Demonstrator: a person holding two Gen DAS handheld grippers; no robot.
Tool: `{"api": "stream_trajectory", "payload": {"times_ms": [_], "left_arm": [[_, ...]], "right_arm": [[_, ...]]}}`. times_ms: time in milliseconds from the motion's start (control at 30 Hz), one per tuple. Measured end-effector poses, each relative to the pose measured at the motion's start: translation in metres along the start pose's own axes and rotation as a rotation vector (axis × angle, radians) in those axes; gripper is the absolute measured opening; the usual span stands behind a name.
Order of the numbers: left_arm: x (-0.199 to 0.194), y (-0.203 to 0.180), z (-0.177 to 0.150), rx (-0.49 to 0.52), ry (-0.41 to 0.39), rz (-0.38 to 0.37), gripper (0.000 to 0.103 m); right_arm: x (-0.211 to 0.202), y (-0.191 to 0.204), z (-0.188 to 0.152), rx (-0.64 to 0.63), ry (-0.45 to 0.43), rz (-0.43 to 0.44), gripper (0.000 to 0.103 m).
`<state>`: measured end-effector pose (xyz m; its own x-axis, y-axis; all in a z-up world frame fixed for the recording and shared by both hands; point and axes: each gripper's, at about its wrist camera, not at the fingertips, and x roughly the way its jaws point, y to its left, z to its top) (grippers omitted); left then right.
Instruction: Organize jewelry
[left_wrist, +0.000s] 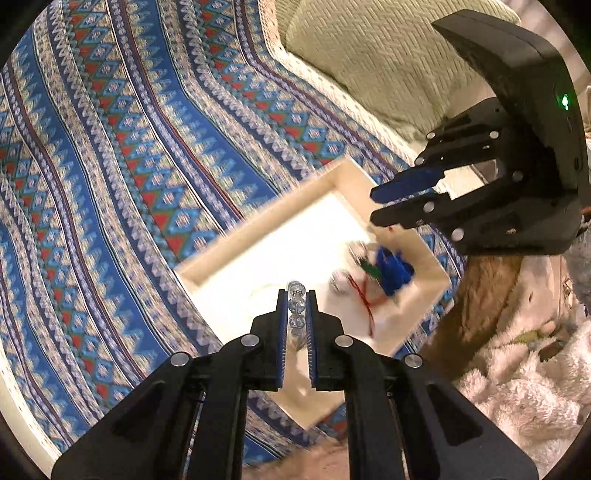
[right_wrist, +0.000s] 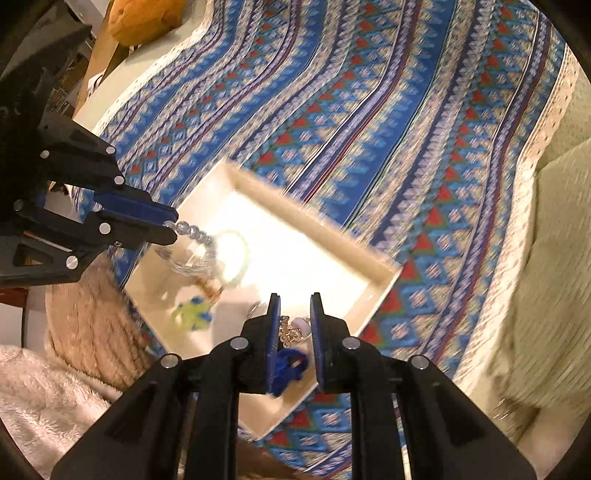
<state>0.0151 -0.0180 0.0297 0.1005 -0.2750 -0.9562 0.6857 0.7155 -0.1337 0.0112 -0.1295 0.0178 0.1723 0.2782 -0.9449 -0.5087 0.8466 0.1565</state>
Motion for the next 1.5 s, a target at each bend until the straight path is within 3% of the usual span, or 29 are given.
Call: {"api": "stream_trajectory", "payload": {"times_ms": [167,200,233,267,300,333,600,733,900,1000,1133,1500], "left_arm": [[0.012,-0.022,-0.024,0.008,0.046,-0.014,0.01],[0.013,-0.025,-0.027,0.013,0.058,-0.015,0.017],[0.013,-0.028,-0.031,0.015,0.066,-0.014,0.033],[0.012,-0.031,-0.034,0.015,0.066,-0.006,0.042],[0.009,-0.034,-0.037,0.012,0.058,0.005,0.06],[0.006,-0.037,-0.04,0.009,0.046,0.014,0.065],[0.007,-0.052,-0.054,0.016,0.061,0.036,0.065],[0.008,-0.06,-0.057,0.017,0.056,0.06,0.079],[0.011,-0.065,-0.057,0.017,0.065,0.12,0.079],[0.014,-0.061,-0.056,-0.041,0.058,0.132,0.08],[0.015,-0.055,-0.056,-0.138,0.015,0.17,0.09],[0.031,-0.043,-0.065,-0.418,-0.018,0.312,0.095]], "right_arm": [[0.016,0.018,-0.02,0.015,0.02,0.006,0.019],[0.016,0.021,-0.023,0.017,0.019,0.006,0.019],[0.017,0.024,-0.026,0.017,0.018,0.008,0.026],[0.016,0.026,-0.028,0.015,0.018,0.012,0.041],[0.015,0.029,-0.031,0.014,0.012,0.011,0.045],[0.013,0.032,-0.034,0.013,0.002,0.007,0.046],[0.005,0.045,-0.049,-0.002,-0.004,-0.028,0.046],[0.0,0.042,-0.053,0.015,-0.015,-0.044,0.051],[-0.003,0.04,-0.056,0.036,-0.027,-0.057,0.052],[-0.004,0.04,-0.057,0.048,-0.036,-0.069,0.052],[-0.003,0.04,-0.058,0.069,-0.049,-0.073,0.052],[-0.002,0.029,-0.066,0.189,-0.108,-0.073,0.052]]}}
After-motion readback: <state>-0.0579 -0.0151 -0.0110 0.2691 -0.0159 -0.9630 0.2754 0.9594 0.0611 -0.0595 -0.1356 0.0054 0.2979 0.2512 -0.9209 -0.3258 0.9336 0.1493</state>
